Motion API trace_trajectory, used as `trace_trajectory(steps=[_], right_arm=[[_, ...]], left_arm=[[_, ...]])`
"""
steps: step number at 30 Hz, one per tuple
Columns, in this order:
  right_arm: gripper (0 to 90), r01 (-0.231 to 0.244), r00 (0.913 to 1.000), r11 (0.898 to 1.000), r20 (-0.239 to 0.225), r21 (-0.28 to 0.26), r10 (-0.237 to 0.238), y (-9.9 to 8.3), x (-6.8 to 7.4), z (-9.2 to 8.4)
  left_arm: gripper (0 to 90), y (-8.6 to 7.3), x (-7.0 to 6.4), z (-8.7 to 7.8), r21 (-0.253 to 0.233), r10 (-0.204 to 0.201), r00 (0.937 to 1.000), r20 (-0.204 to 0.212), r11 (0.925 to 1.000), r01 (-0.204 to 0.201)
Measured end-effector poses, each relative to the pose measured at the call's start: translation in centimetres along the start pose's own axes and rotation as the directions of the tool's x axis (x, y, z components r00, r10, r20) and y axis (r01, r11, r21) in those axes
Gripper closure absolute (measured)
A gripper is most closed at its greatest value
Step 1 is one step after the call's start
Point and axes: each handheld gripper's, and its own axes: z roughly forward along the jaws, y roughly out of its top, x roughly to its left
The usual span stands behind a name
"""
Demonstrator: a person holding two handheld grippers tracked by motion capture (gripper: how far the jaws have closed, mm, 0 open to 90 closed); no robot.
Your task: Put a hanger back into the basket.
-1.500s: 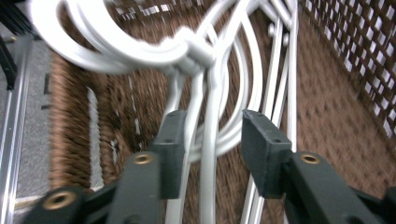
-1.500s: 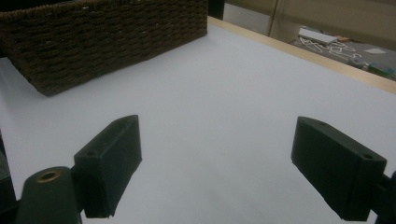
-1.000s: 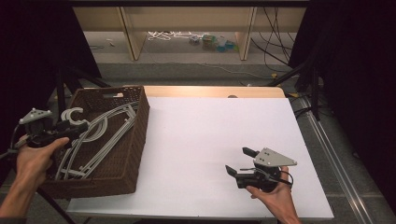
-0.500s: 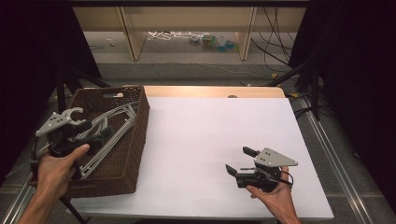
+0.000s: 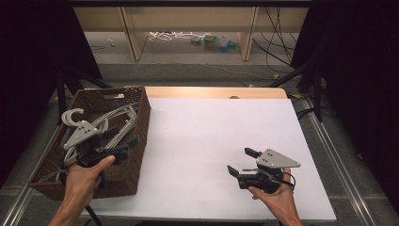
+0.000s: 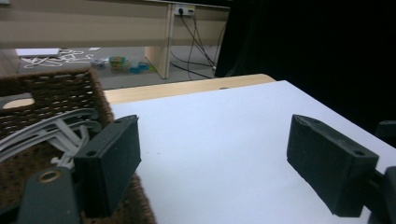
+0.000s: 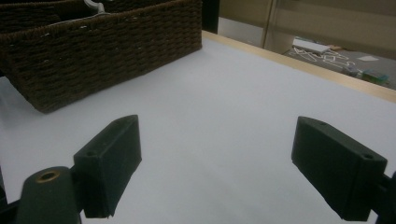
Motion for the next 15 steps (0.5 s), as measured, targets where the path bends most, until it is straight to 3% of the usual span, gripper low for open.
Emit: trace_trajectory(steps=[8,15], right_arm=[[16.8,-0.010,0.9999,1.000,-0.009,-0.007,0.010,-0.1,0.0,0.2],[16.9,-0.005,0.9998,1.000,-0.017,-0.015,0.005,0.0,0.2,0.6]], left_arm=[[17.4,-1.4,-2.0,1.2,-0.019,0.037,0.9982,0.048,0.9992,-0.036],[17.5,-3.4,-3.4,2.0,-0.043,0.042,0.9946,0.095,0.9983,-0.038]])
